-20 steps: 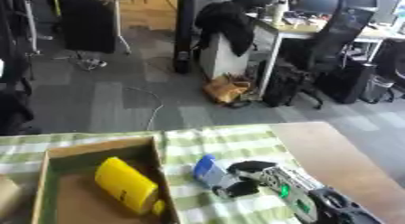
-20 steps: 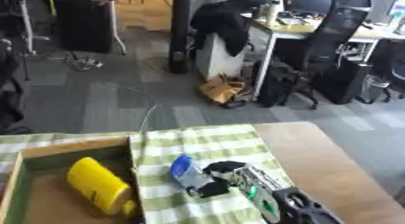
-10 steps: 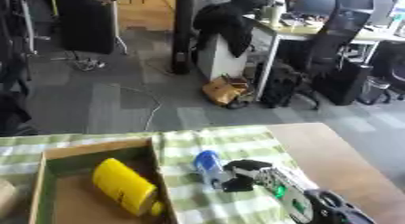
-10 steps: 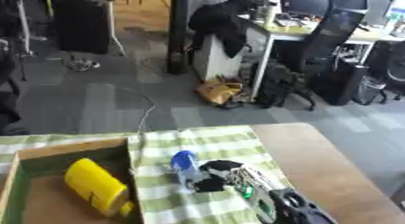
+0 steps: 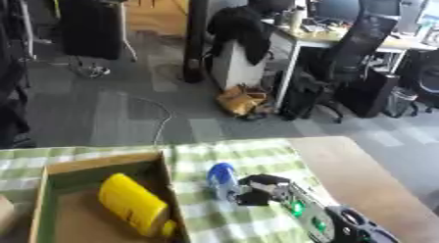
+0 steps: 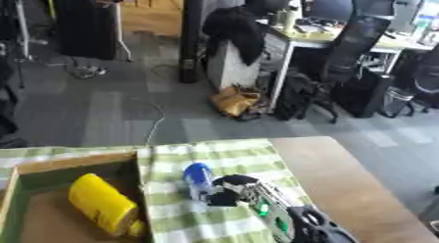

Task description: Pick up objects on the table and place them in the box.

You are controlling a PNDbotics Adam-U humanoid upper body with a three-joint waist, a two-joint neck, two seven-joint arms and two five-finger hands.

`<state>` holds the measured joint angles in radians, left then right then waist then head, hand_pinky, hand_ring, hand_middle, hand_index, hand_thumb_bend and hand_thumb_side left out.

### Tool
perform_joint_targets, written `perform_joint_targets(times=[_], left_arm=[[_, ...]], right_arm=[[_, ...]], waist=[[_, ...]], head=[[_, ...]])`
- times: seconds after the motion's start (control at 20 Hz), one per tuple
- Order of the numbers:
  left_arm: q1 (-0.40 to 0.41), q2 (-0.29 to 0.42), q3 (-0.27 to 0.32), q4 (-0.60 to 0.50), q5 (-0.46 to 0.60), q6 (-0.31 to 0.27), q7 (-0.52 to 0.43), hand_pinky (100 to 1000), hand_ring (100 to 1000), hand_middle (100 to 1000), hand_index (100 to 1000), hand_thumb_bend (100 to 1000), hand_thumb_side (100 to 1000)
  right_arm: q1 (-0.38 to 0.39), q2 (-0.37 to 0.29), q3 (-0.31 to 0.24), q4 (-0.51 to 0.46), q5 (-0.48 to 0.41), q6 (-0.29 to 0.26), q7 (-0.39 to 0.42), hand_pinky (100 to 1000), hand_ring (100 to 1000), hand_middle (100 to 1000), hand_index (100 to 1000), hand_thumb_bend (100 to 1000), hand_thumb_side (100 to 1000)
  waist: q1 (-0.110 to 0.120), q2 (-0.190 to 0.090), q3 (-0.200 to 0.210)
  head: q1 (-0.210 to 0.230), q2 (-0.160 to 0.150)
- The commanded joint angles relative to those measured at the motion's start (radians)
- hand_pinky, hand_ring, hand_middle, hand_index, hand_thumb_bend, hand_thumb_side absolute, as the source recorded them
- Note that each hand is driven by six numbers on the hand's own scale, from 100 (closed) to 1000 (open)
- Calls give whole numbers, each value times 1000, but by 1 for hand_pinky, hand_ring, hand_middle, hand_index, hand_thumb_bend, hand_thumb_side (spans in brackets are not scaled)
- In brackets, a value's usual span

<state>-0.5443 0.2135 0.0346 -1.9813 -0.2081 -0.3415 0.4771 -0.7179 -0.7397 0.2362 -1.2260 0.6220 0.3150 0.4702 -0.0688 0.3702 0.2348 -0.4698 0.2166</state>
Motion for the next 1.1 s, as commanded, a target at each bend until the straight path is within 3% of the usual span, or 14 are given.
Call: perform_joint_targets(times=[0.05, 0.2, 0.3, 0.35, 0.4, 0.45, 0.55, 0.8, 0.85, 0.9, 0.95, 1.1], left_arm=[[-15, 2, 0, -19, -4, -1, -2, 926, 966, 935, 965, 100, 1000], [-15, 1, -1, -19, -4, -1, -2, 925, 966, 935, 965, 100, 1000], [-15, 1, 0, -19, -4, -1, -2, 925, 965, 935, 965, 100, 1000], [-14, 1, 0, -19, -4, 0, -3, 925, 965, 935, 965, 100, 1000], [-14, 1, 0, -19, -4, 0, -4, 925, 965, 935, 965, 100, 1000], [-14, 1, -1, -19, -4, 0, -4, 926, 965, 935, 966, 100, 1000], [-15, 1, -1, -19, -4, 1, -6, 925, 965, 934, 966, 100, 1000], [-16, 1, -3, -19, -3, 0, -8, 926, 965, 934, 967, 100, 1000], [-16, 1, -3, -19, -3, 0, -8, 926, 965, 933, 967, 100, 1000], [-15, 2, -3, -19, -3, 1, -9, 926, 965, 933, 967, 100, 1000], [-16, 2, -2, -19, -2, 0, -9, 926, 964, 933, 967, 100, 1000], [-17, 3, -2, -19, -2, 0, -9, 926, 964, 933, 967, 100, 1000]], right_arm=[[-18, -21, -3, -12, -1, 16, -14, 993, 1000, 843, 999, 113, 1000], [-18, -21, 0, -19, 29, 35, -45, 957, 975, 664, 884, 100, 1000], [-18, -21, 2, -20, 45, 55, -62, 970, 1000, 699, 887, 100, 1000], [-18, -20, 6, -18, 44, 63, -53, 980, 1000, 816, 964, 100, 1000], [-19, -19, 8, -17, 40, 69, -41, 983, 1000, 831, 979, 100, 1000], [-22, -17, 6, -13, 29, 81, -25, 1000, 1000, 921, 1000, 100, 1000], [-29, -14, 2, -6, -9, 114, 7, 1000, 1000, 962, 1000, 100, 1000], [-44, -11, 6, 0, -133, 201, 95, 1000, 1000, 1000, 1000, 100, 1000], [-45, -11, 8, -1, -147, 216, 106, 1000, 1000, 1000, 1000, 154, 1000], [-47, -12, 11, -3, -158, 229, 117, 1000, 1000, 1000, 1000, 154, 1000], [-49, -12, 13, -10, -166, 238, 123, 1000, 1000, 1000, 1000, 257, 1000], [-50, -15, 17, -29, -177, 255, 128, 1000, 1000, 1000, 1000, 257, 1000]], waist=[[4, -20, 0], [5, -20, -2], [5, -21, -3], [5, -21, -4], [5, -22, -5], [6, -23, -7], [5, -27, -9], [1, -38, -9], [0, -40, -9], [0, -42, -9], [-2, -45, -8], [-3, -49, -8]], head=[[-6, -8], [-7, -3], [-8, -1], [-8, 1], [-8, 2], [-9, 4], [-12, 8], [-23, 13], [-25, 15], [-27, 16], [-29, 16], [-30, 16]])
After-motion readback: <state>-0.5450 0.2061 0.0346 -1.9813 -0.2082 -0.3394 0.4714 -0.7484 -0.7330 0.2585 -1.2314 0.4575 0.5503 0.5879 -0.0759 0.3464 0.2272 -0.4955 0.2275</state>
